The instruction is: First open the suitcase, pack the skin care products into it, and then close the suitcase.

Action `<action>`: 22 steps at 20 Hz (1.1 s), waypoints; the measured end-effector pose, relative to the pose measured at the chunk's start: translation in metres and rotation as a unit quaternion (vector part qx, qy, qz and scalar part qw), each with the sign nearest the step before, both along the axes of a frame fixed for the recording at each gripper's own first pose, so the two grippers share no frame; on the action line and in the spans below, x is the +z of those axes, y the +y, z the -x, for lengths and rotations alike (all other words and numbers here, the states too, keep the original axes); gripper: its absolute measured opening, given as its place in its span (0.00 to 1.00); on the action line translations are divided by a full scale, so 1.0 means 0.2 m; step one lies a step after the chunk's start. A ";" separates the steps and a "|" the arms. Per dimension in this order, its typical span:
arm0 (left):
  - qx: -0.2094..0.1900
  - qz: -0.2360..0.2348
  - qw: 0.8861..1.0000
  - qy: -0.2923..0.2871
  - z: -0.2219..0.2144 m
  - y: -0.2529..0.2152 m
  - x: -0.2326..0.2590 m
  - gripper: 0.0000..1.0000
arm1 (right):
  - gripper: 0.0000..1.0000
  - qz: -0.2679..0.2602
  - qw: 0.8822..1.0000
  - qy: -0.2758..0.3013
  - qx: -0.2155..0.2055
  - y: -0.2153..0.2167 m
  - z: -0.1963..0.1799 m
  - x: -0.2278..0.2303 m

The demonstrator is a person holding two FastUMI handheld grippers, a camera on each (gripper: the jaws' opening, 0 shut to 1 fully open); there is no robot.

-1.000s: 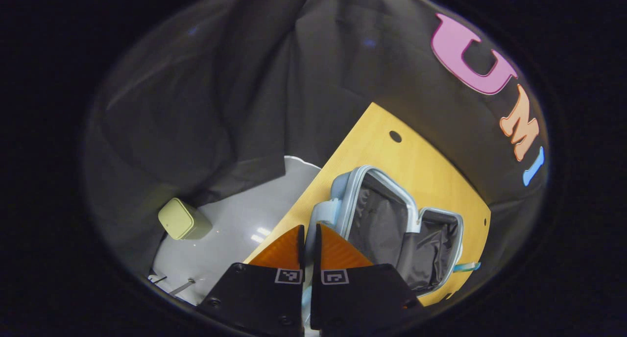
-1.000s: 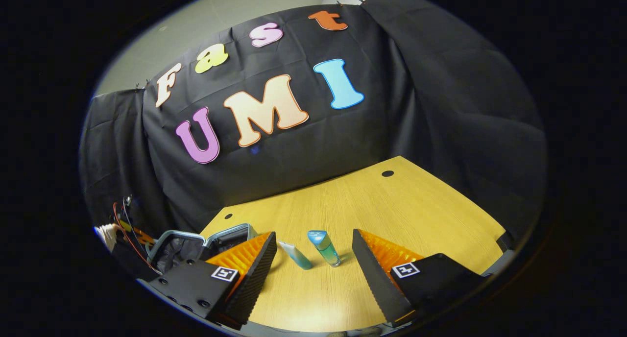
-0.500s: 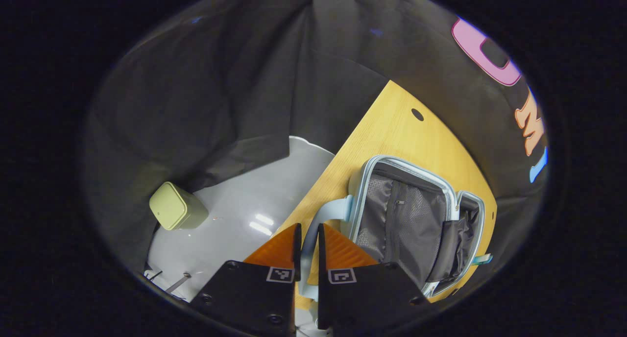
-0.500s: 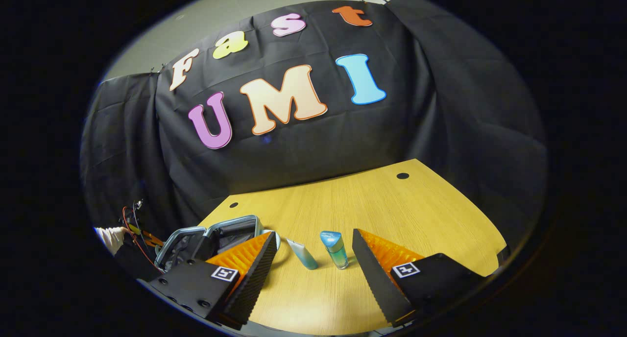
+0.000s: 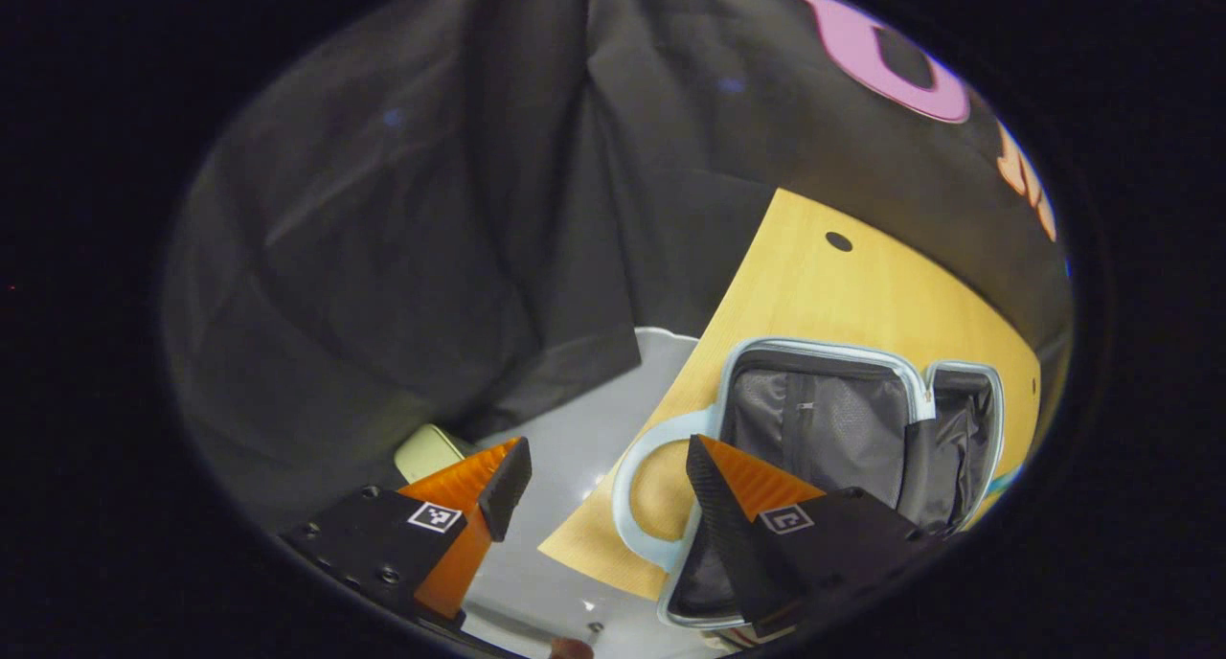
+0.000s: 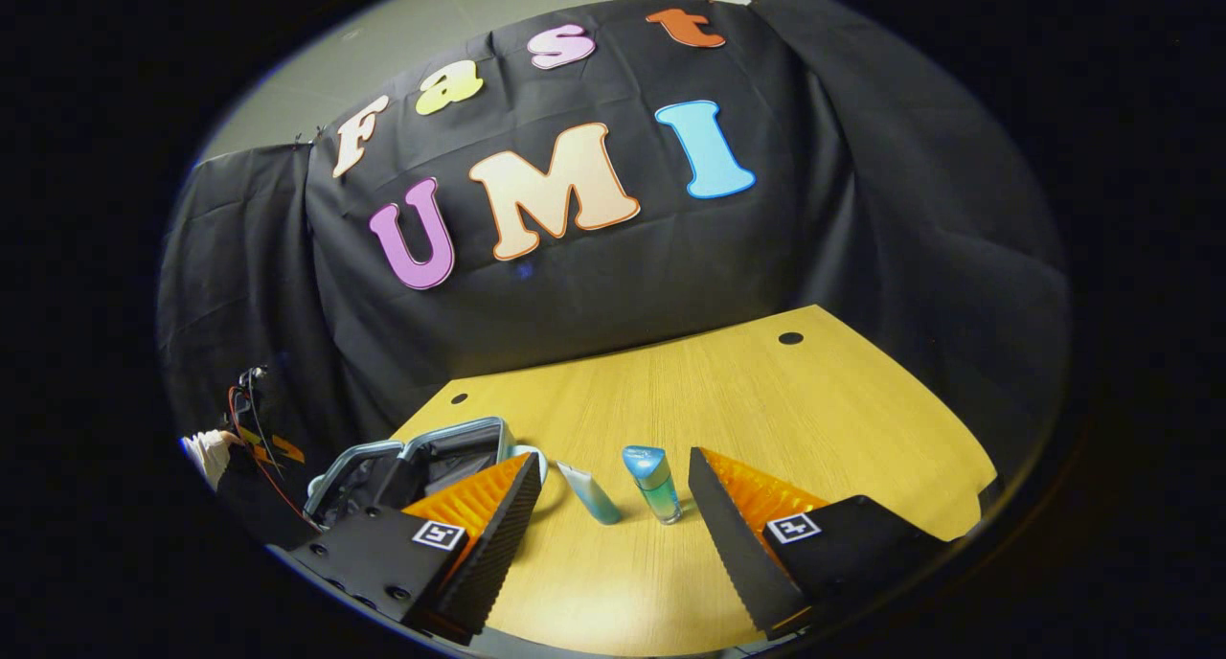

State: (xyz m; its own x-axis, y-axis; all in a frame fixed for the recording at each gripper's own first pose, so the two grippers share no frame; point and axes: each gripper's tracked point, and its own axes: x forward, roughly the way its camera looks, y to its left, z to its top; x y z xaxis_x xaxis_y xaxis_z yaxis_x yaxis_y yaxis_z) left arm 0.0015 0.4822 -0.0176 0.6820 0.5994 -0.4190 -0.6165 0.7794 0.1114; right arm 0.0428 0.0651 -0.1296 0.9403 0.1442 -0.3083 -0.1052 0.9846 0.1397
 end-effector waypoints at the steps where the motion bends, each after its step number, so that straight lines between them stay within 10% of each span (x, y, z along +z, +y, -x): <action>1: -0.013 -0.025 1.000 -0.007 0.00 -0.10 0.06 0.96 | 0.98 -0.006 1.000 0.000 0.001 -0.01 0.00 -0.01; 10: -0.186 -0.015 0.979 -0.078 -0.29 -1.39 -0.04 0.97 | 0.98 -0.029 0.999 0.018 0.017 -0.11 -0.05 -0.11; 22: -0.417 -0.019 0.907 -0.051 -0.69 -2.66 -0.53 0.96 | 0.98 -0.040 0.998 0.049 -0.003 -0.31 -0.11 -0.26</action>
